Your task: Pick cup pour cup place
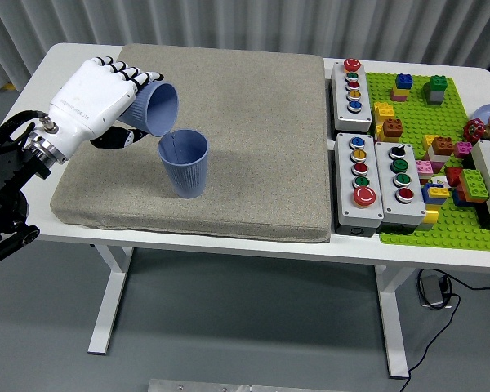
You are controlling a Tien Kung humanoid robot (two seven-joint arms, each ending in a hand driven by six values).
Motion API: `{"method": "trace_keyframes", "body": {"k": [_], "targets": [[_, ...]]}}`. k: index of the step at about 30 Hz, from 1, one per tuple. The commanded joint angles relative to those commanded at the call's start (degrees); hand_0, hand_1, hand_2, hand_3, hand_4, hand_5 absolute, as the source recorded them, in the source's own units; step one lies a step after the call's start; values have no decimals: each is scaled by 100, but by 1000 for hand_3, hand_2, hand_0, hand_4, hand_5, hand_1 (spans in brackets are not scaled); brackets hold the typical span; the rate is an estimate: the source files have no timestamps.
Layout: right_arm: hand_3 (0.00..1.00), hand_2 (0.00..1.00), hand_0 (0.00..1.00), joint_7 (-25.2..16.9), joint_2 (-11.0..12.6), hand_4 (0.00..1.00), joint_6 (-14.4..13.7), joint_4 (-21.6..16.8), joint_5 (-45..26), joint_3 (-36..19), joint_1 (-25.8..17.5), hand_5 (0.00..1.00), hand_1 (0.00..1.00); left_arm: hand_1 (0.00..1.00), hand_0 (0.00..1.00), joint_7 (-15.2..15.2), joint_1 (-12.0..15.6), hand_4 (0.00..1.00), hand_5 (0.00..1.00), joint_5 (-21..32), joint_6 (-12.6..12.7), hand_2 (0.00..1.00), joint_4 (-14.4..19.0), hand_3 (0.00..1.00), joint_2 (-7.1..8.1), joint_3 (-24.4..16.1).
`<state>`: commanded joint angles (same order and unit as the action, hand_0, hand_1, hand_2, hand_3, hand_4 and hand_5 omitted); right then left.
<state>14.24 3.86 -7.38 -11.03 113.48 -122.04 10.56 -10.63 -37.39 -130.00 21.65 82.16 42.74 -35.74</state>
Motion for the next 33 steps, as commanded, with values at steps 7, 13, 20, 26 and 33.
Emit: {"method": "trace_keyframes", "body": {"k": [7, 13, 20, 26, 33], "targets": [[580, 580, 685, -2, 6, 2, -4, 2, -30, 12, 22, 173, 636, 516, 498, -30, -54, 665, 96, 0, -187, 541, 45, 535, 21, 41], [580, 580, 685, 5, 4, 2, -5, 1, -46, 27, 30, 172, 636, 521, 512, -37, -119, 661, 85, 0, -422, 549, 59, 539, 45, 94], [581, 580, 685, 2, 5, 2, -5, 2, -58, 35, 28, 172, 636, 521, 514, -47, -155, 661, 81, 0, -482, 552, 75, 540, 66, 75], [580, 580, 685, 4, 7, 2, -6, 2, -65, 42, 27, 171, 636, 524, 514, -111, -167, 656, 59, 0, -391, 552, 80, 541, 77, 86], [580, 580, 685, 8, 6, 2, -6, 3, -73, 53, 33, 169, 636, 523, 512, -65, -160, 661, 58, 0, -298, 551, 150, 539, 79, 55]]}}
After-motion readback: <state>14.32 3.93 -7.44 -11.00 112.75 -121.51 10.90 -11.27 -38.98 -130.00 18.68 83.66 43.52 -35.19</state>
